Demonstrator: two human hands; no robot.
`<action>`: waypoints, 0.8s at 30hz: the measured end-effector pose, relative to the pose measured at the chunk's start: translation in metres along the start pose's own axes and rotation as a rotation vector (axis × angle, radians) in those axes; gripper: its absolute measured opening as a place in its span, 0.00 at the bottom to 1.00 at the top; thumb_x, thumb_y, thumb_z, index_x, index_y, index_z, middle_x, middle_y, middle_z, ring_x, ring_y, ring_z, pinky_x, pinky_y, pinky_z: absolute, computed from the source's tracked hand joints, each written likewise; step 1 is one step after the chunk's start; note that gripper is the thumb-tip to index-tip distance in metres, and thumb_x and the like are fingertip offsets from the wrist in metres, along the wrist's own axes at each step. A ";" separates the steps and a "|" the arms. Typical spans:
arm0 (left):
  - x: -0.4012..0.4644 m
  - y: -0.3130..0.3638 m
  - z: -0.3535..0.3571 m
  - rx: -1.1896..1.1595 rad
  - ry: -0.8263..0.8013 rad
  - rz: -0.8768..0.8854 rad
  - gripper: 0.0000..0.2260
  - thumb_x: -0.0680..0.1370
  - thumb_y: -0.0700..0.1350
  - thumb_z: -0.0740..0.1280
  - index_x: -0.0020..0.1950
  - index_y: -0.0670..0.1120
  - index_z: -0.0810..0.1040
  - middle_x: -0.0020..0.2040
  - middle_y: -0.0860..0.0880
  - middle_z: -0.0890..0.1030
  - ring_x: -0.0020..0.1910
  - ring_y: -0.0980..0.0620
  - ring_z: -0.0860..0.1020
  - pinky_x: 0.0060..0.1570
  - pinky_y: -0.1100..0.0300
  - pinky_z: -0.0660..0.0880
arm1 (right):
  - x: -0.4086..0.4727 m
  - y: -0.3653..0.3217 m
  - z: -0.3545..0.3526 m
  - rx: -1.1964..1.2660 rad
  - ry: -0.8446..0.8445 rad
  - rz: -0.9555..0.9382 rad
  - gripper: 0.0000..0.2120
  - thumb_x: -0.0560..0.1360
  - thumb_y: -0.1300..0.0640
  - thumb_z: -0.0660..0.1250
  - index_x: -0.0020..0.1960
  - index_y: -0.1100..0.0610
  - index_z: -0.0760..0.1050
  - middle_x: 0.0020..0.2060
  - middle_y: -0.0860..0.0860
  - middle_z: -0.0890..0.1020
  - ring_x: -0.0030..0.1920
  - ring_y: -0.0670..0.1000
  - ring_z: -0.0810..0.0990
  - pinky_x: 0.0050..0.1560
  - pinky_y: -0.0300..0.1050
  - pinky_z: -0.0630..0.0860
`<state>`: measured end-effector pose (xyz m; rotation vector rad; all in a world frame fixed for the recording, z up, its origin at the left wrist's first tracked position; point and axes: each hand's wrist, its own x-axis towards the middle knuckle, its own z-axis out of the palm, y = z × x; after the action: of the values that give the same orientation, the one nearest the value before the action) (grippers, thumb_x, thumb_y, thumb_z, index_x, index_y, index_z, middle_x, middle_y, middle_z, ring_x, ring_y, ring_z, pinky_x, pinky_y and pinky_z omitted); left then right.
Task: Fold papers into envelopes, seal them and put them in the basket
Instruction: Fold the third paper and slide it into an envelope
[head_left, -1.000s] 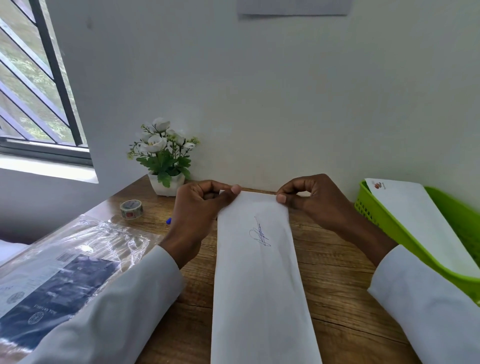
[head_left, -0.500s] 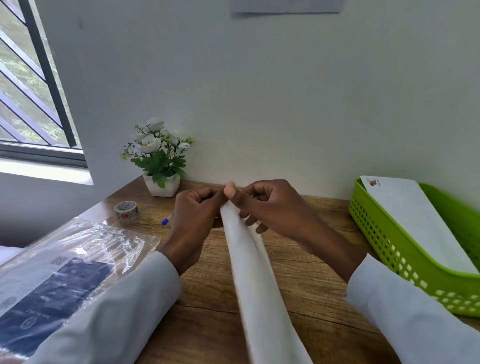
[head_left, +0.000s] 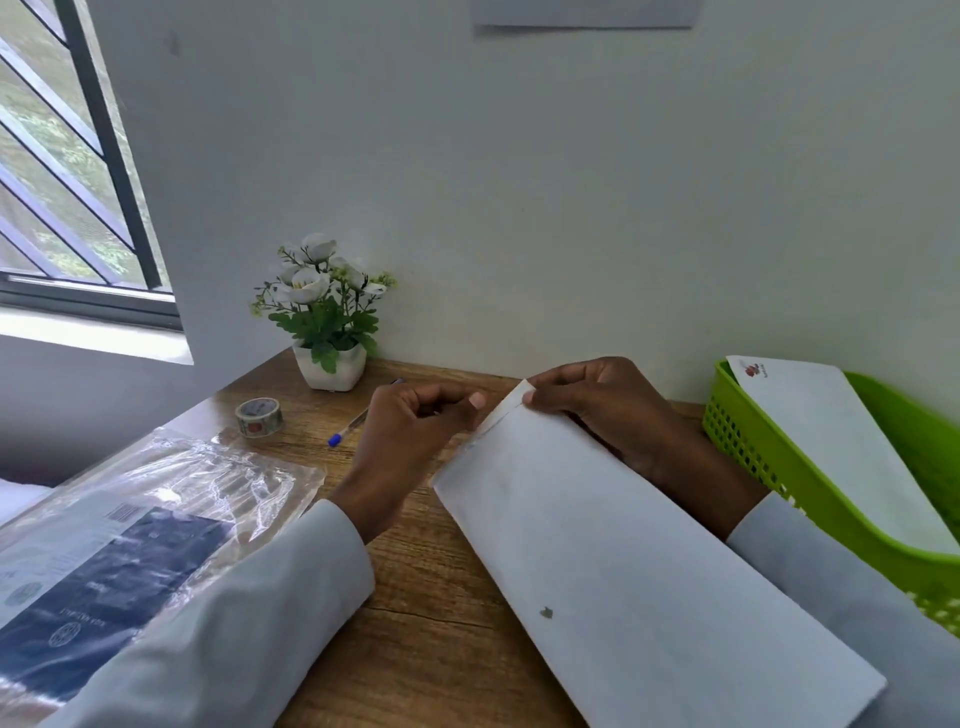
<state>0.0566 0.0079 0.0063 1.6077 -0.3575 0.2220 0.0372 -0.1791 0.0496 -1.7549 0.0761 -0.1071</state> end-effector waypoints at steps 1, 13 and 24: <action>0.001 -0.002 -0.002 0.025 0.026 0.014 0.03 0.74 0.42 0.73 0.45 0.49 0.86 0.39 0.55 0.86 0.38 0.61 0.81 0.36 0.71 0.75 | 0.001 0.000 -0.002 0.043 0.004 0.001 0.06 0.68 0.64 0.75 0.46 0.62 0.85 0.42 0.57 0.87 0.40 0.53 0.85 0.44 0.45 0.82; 0.006 0.001 -0.008 -0.342 -0.007 -0.308 0.11 0.68 0.47 0.75 0.46 0.43 0.85 0.43 0.48 0.85 0.37 0.56 0.83 0.33 0.64 0.77 | 0.007 0.012 0.001 0.335 0.098 -0.009 0.05 0.69 0.64 0.75 0.42 0.56 0.84 0.35 0.51 0.86 0.33 0.48 0.82 0.33 0.39 0.78; 0.001 -0.002 0.004 0.105 -0.037 0.154 0.04 0.70 0.44 0.77 0.43 0.51 0.86 0.37 0.52 0.85 0.35 0.38 0.79 0.35 0.48 0.79 | 0.003 0.010 0.001 -0.410 -0.027 -0.380 0.03 0.71 0.53 0.74 0.44 0.50 0.86 0.42 0.42 0.86 0.45 0.38 0.82 0.47 0.37 0.76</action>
<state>0.0577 0.0044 0.0043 1.6911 -0.5062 0.3335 0.0409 -0.1802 0.0394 -2.1635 -0.2748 -0.3650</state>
